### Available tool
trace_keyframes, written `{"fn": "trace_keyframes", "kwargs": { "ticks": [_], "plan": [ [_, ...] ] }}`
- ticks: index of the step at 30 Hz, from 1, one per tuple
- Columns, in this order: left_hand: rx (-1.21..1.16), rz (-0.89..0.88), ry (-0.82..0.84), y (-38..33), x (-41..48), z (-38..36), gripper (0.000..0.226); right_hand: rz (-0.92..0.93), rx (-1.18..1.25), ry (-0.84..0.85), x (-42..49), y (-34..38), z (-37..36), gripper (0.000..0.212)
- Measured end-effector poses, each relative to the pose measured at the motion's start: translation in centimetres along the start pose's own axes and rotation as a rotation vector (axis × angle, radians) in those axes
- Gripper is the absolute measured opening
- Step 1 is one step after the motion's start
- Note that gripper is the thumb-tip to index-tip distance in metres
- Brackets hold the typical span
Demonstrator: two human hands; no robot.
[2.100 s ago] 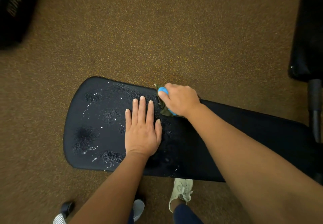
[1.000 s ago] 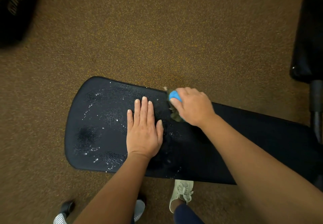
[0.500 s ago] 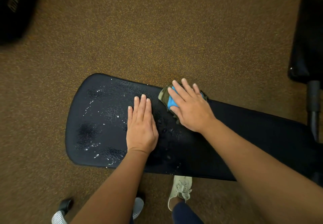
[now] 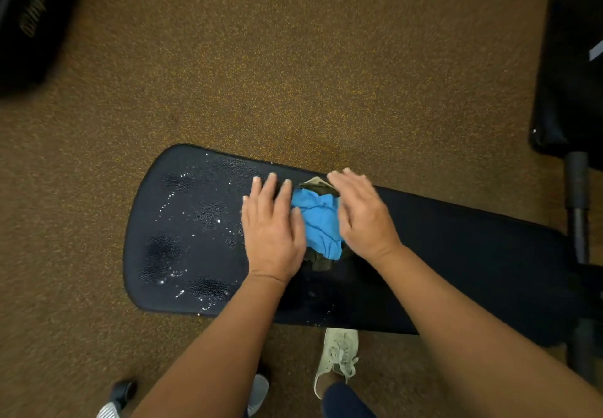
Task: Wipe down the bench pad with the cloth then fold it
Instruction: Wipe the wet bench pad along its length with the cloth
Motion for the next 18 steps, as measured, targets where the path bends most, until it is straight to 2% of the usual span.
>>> {"fn": "trace_keyframes", "kwargs": {
  "ticks": [2,5,9,13,15,18],
  "plan": [
    [-0.004,-0.126,0.031,-2.2,0.1,-0.6,0.042,-0.053,-0.066,-0.045,-0.2,-0.7,-0.1,0.043],
    [-0.001,-0.281,0.167,-5.0,-0.9,-2.3,0.045,-0.044,-0.112,-0.048,-1.0,-1.1,-0.7,0.041],
    [0.146,-0.315,0.313,-4.8,-2.1,-3.6,0.054,-0.045,-0.231,-0.068,-1.2,-1.6,-0.7,0.038],
    [0.244,-0.430,0.415,-4.2,-2.6,-3.8,0.066,-0.081,-0.273,-0.049,-1.1,-1.6,-0.6,0.043],
    [0.272,-0.457,0.409,-3.7,-2.4,-3.7,0.065,-0.100,-0.283,-0.048,-1.2,-1.5,-0.7,0.045],
    [0.326,-0.358,0.355,-1.1,-1.1,-2.8,0.062,-0.125,-0.309,-0.043,-1.5,-1.3,-0.9,0.049]
  ]
}}
Point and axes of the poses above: each hand's wrist, its own x-axis towards the middle knuckle, its own z-axis out of the back of the hand, y = z × x, the point moved 6 cm from there along x, towards the middle knuckle, and after that the axes turned 13 degrees about -y, right-handed, at the moved point
